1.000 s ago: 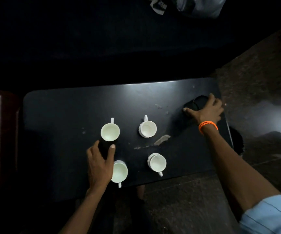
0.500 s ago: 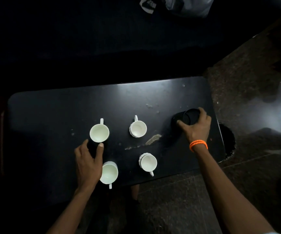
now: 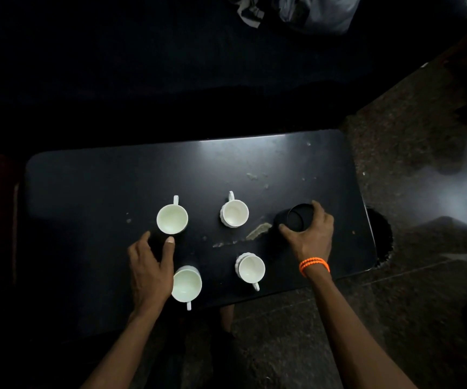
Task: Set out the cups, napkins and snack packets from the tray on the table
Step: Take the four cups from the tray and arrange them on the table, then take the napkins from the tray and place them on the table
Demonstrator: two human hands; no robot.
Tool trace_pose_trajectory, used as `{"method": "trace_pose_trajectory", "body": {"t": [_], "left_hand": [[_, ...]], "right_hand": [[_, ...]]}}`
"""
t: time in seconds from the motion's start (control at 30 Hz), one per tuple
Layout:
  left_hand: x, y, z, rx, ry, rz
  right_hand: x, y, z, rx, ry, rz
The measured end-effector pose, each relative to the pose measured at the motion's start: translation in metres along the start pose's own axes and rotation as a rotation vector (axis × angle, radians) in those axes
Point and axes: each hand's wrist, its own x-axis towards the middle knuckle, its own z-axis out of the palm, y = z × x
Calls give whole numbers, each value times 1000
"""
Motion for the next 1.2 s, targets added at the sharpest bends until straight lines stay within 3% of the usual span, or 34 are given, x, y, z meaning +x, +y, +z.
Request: {"method": "trace_pose_trajectory", "body": {"t": [0.3,0.4,0.5,0.57,0.8,1.0,1.1,1.2], "left_hand": [[5,-12,-25,-92,59,-23],[8,-17,-42,-127,94,-34],[9,-23,-67,-169,152,-49],[11,-26,-90,-201,200,-62],[24,-58,-198,-305,482,-101],[39,-122,-296,-283,711,-215],[52,-153,-329,-310,720,-285],[66,-176,-347,-394,643,-382]], "right_hand": [[-8,-5,0,-84,1,39],[-13,-30,-10,-183,127,76],[-24,-65,-10,-99,224,-28],[-39,-95,2,-29,201,-136],[-132,-231,95,143,-165,-644],[-243,-341,184,143,-561,-905],[-295,-390,223,78,-803,-973],[-341,-431,260,32,-970,-927]]}}
